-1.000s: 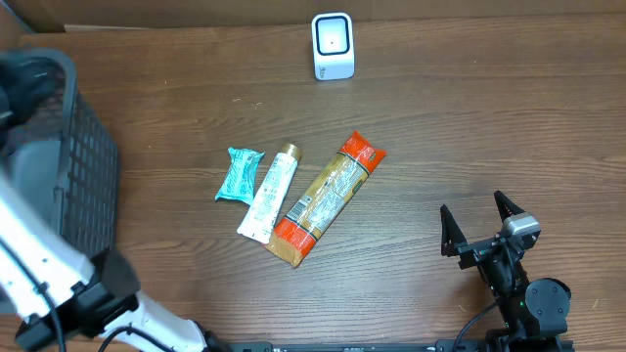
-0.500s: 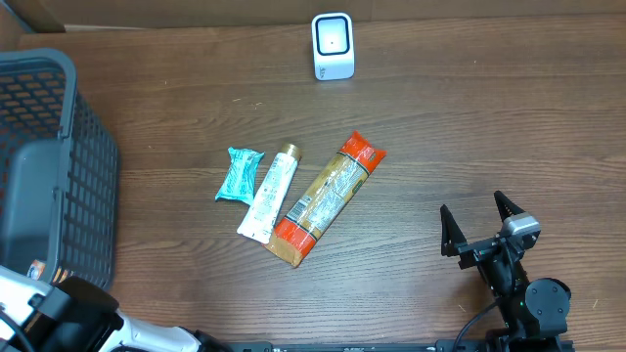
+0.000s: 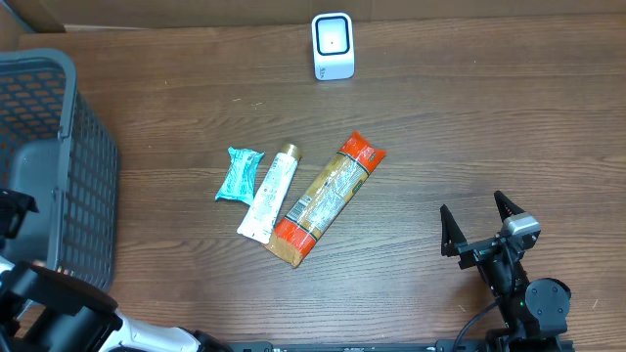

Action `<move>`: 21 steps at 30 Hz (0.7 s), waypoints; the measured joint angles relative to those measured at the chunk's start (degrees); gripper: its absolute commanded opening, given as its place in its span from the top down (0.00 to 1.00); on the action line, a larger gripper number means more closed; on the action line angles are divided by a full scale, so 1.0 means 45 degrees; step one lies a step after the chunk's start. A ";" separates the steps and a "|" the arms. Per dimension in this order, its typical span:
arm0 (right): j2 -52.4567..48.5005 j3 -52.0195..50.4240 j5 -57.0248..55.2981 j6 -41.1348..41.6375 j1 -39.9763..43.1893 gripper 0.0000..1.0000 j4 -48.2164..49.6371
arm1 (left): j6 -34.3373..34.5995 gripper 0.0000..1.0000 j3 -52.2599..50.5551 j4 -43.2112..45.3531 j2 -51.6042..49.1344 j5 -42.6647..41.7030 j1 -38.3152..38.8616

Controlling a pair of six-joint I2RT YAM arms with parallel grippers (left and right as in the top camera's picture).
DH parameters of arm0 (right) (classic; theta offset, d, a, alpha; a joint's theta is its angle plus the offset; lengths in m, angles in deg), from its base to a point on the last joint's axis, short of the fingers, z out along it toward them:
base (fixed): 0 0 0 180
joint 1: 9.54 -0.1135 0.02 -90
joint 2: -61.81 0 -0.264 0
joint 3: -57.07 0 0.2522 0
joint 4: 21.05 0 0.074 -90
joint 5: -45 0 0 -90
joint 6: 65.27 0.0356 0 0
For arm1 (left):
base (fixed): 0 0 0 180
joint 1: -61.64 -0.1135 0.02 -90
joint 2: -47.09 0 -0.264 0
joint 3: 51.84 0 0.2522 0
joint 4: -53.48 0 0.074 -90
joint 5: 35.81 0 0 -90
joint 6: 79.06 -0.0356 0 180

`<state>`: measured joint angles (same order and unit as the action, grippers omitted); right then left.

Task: Scan the item barcode
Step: 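Move the left gripper back down into the basket, then grasp the orange Kleenex tissue pack with the left gripper and lift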

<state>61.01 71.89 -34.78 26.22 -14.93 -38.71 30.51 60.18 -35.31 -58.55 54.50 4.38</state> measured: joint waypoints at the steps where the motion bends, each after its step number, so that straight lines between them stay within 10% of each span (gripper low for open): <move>1: 0.0000 0.0000 0.0000 0.0000 -0.0005 0.00 -0.0010 | -0.0005 0.02 -0.0398 0.0359 0.0000 0.0107 0.0000; 12: 0.0000 0.0000 0.0000 0.0000 -0.0005 0.00 -0.0005 | 0.0005 0.06 -0.4231 0.4235 0.0000 0.1375 0.0000; 21: 0.0000 0.0000 0.0005 0.0005 -0.0005 0.00 -0.0005 | 0.0049 0.33 -0.6183 0.6115 0.0000 0.2696 0.0034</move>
<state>61.01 71.89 -34.76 26.25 -14.95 -38.73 30.73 32.36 -7.79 -58.55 66.63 4.53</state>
